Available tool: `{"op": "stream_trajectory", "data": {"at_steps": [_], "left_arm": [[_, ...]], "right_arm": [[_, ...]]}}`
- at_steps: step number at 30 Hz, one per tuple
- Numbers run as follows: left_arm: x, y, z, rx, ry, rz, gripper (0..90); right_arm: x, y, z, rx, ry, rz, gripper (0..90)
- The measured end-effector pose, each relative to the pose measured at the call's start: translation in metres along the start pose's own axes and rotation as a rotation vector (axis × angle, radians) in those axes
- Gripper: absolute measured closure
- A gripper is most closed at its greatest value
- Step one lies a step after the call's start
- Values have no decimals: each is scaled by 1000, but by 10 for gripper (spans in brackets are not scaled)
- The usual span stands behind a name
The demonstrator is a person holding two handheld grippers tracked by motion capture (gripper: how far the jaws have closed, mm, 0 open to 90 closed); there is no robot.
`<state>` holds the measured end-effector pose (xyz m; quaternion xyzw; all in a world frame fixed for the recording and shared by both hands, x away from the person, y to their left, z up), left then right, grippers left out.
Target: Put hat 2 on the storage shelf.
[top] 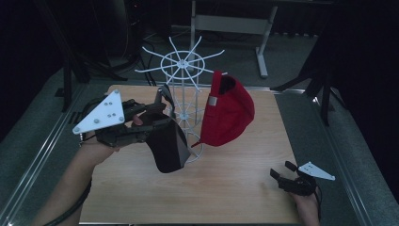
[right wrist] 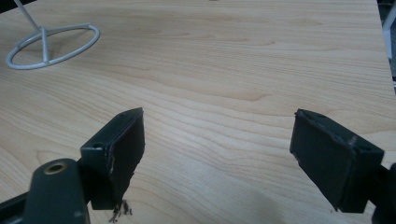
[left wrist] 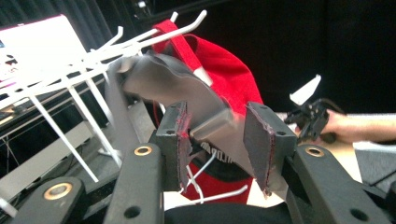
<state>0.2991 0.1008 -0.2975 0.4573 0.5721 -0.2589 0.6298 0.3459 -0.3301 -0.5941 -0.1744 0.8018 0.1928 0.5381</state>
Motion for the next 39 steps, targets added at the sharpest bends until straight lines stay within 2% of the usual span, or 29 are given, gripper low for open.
{"op": "stream_trajectory", "data": {"at_steps": [1,6,10,22,29,35,39], "left_arm": [[1,1,-3,-5,-4,-13,607],[11,2,-13,-30,21,-16,607],[23,-1,-20,-29,34,-26,606],[52,-8,-41,-33,25,-83,607],[82,-14,-47,-31,35,-110,606],[110,-17,-50,-51,60,-147,607],[127,-23,-52,-36,75,-163,606]], "right_arm": [[0,0,0,0,0,0,178],[0,0,0,0,0,1,178],[0,0,0,0,0,1,178],[0,0,0,1,2,-2,178],[0,1,0,2,2,-3,177],[0,1,0,5,3,-6,178],[1,1,1,8,7,-14,178]]}}
Point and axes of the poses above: each handheld gripper's, and its own axes: z roughly forward along the jaws, x roughly out of its underside, y roughly to its left, the point moved 9 cm from there along z, roughly forward along the jaws, and after that the axes turned 6 degrees about -y, right-handed, at the moved point
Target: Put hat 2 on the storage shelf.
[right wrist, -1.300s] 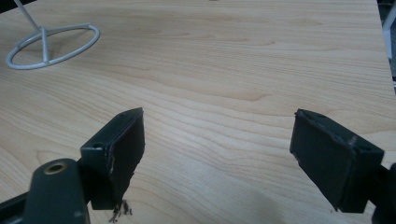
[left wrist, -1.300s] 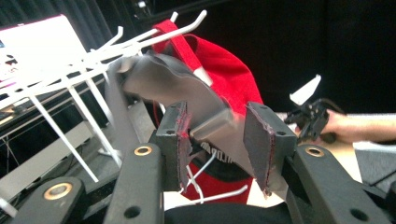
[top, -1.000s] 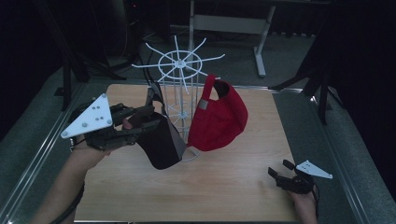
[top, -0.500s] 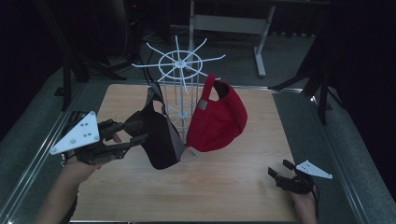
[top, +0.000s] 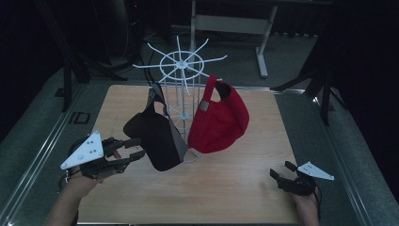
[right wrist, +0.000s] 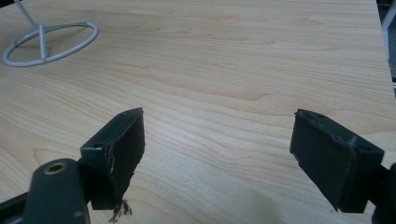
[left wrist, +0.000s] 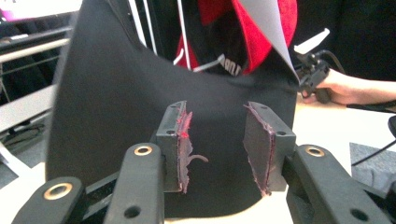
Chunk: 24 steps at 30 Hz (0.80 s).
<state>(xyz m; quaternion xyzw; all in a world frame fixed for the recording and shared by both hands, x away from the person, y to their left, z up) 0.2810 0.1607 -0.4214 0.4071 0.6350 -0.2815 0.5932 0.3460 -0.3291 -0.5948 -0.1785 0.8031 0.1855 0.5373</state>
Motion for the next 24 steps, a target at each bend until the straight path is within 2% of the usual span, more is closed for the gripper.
{"op": "stream_trajectory", "data": {"at_steps": [6,9,16,24], "left_arm": [[23,-3,-1,7,7,-7,579],[35,-5,0,-2,8,-11,579],[63,-10,2,14,17,-64,581],[89,-14,2,14,47,-93,582]], "right_arm": [[0,0,0,1,-2,2,177],[0,0,0,0,-2,3,178],[0,0,0,-2,-1,2,178],[0,0,0,-3,-1,3,178]]}}
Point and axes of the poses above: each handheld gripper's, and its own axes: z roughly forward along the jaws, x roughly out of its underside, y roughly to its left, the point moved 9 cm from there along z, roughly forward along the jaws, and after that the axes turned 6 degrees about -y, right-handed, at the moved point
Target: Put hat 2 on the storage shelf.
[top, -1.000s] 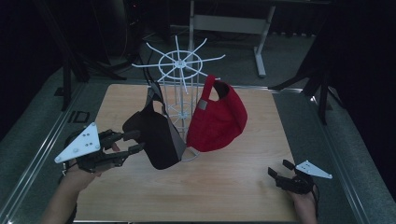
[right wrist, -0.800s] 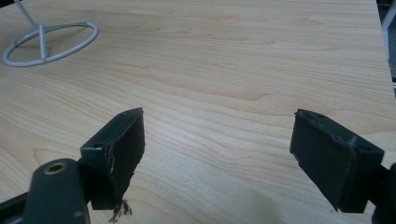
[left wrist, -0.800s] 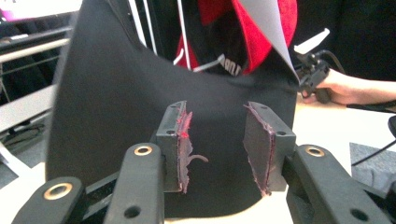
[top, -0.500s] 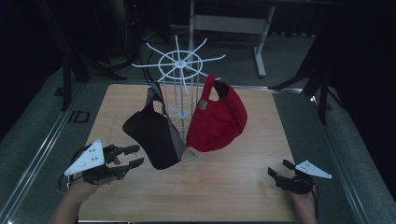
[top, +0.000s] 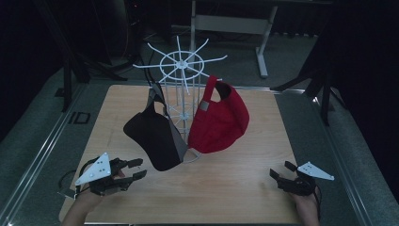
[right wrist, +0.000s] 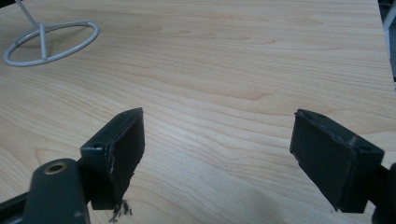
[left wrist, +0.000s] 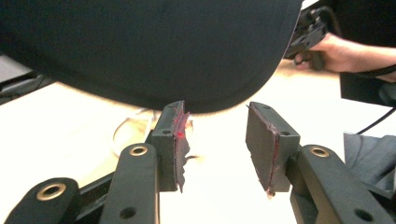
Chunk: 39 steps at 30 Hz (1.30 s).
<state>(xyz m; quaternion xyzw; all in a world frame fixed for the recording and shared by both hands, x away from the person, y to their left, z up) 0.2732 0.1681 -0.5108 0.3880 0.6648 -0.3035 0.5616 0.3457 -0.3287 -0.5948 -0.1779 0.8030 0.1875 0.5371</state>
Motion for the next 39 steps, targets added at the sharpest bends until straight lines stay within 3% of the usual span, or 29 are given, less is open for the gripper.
{"op": "stream_trajectory", "data": {"at_steps": [11,15,23,31,39], "left_arm": [[33,1,-4,-18,34,-45,582],[41,3,-7,-46,57,-35,581],[59,10,-18,-100,61,-84,581],[71,13,-24,-135,78,-101,581],[74,11,-23,-127,76,-112,581]], "right_arm": [[0,0,0,-1,0,0,178],[0,0,0,-7,6,1,178],[0,1,0,-11,7,3,177],[1,1,0,-8,7,3,177],[1,0,0,-13,10,11,177]]}}
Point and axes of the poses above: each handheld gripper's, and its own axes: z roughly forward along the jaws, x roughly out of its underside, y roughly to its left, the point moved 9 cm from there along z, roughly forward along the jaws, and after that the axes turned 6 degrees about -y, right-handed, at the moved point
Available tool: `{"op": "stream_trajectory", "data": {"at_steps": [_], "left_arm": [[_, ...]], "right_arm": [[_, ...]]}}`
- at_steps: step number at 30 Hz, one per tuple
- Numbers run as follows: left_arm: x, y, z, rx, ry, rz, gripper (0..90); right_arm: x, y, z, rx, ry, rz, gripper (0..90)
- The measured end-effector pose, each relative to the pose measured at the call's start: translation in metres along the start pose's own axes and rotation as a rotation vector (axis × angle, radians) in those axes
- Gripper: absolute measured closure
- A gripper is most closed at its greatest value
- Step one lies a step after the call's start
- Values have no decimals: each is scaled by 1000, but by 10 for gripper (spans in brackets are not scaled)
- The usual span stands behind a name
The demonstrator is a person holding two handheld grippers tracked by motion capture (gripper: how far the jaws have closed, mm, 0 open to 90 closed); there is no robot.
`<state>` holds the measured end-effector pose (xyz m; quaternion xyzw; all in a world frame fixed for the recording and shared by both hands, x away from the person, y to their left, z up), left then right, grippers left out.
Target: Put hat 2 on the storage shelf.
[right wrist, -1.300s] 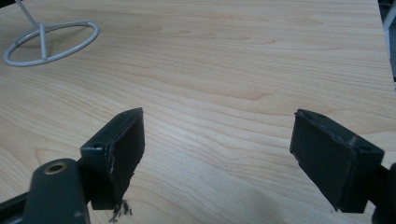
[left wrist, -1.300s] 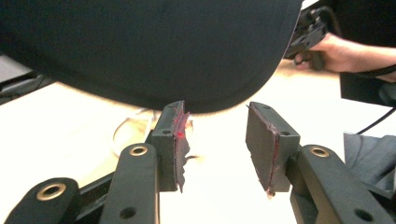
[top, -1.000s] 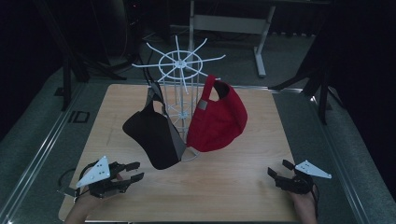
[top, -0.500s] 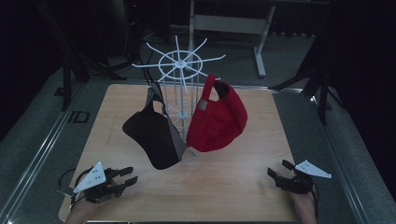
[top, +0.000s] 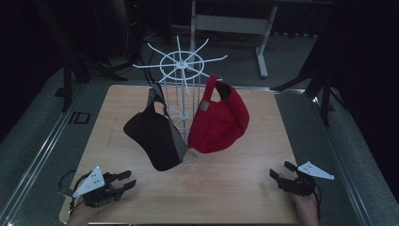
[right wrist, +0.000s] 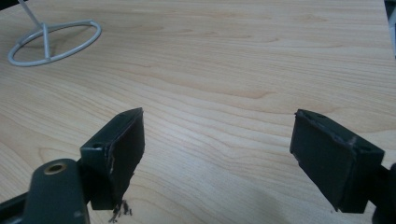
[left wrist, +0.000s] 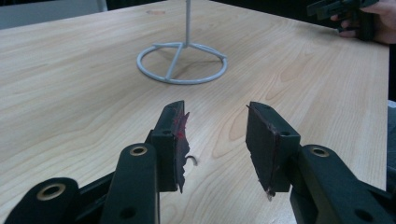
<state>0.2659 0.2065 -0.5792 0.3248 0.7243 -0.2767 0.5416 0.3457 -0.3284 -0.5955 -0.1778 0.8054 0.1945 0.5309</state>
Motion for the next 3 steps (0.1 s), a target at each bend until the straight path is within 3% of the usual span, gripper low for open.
{"op": "stream_trajectory", "data": {"at_steps": [3], "left_arm": [[2,-1,2,1,12,6,581]], "right_arm": [[0,0,0,0,1,-2,177]]}}
Point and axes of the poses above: each handheld gripper's, and its own axes: z roughly forward along the jaws, x roughly out of its underside, y roughly to its left, the point moved 9 cm from there along z, roughly forward along the jaws, and after that the axes turned 6 degrees about -y, right-handed, at the moved point
